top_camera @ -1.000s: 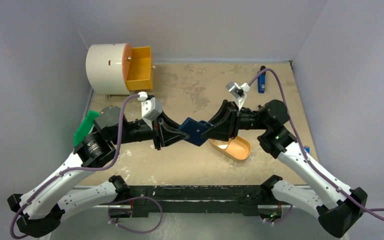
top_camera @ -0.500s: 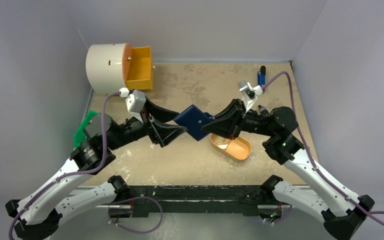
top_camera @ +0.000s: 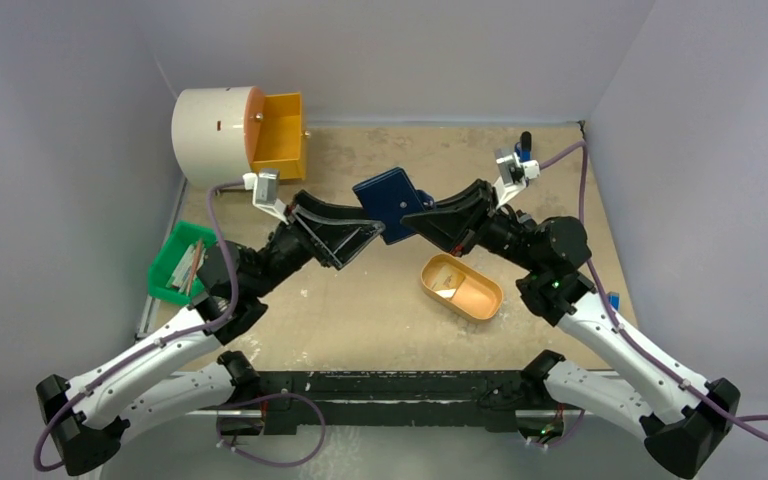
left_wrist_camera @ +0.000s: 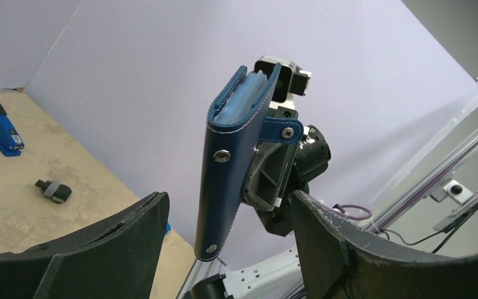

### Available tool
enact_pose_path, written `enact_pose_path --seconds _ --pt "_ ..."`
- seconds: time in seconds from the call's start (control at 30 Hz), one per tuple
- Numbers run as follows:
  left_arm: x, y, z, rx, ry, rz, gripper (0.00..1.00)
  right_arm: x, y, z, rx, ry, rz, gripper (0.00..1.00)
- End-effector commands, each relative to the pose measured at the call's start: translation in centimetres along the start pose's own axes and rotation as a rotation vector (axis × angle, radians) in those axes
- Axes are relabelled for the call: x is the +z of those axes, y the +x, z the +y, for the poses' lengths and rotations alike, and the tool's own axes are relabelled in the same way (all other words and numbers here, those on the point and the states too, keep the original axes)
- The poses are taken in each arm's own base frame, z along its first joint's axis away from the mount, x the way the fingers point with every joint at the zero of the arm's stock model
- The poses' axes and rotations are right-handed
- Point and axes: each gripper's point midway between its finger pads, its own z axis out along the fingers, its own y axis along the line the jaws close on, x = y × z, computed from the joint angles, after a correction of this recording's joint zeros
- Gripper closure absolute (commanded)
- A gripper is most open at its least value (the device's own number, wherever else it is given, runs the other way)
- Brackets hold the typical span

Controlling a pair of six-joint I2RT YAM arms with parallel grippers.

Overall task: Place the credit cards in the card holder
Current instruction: Close the card holder at the center of the board.

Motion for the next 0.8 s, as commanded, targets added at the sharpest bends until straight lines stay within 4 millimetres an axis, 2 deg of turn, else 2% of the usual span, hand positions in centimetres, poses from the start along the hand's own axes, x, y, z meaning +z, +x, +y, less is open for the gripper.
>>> enact_pose_path --seconds 0.0,0.23,0.57,0.7,0.77 --pt "0.7 -2.9 -2.2 -0.071 0.089 -0.134 0.29 0.2 -3.2 1.8 -0.027 -0.046 -0.14 1.0" --pt "1.6 -2.0 -1.0 -0.101 0.064 -0.118 0.36 0.2 -3.2 1.1 -0.025 -0.012 -0.155 1.0" --pt "2.9 -0.6 -1.6 -0.166 0.142 -0.06 0.4 0.5 -3.0 0.8 -0.002 -0.009 -0.165 1.0" --pt "3.1 -0.1 -1.3 -0.177 0.139 -0.041 0.52 0.4 -3.1 0.6 0.004 -0.002 -0.179 1.0" --pt "3.2 0.1 -1.3 -0.179 0.14 -0.032 0.61 0.4 -3.2 0.6 0.007 0.001 -0.185 1.0"
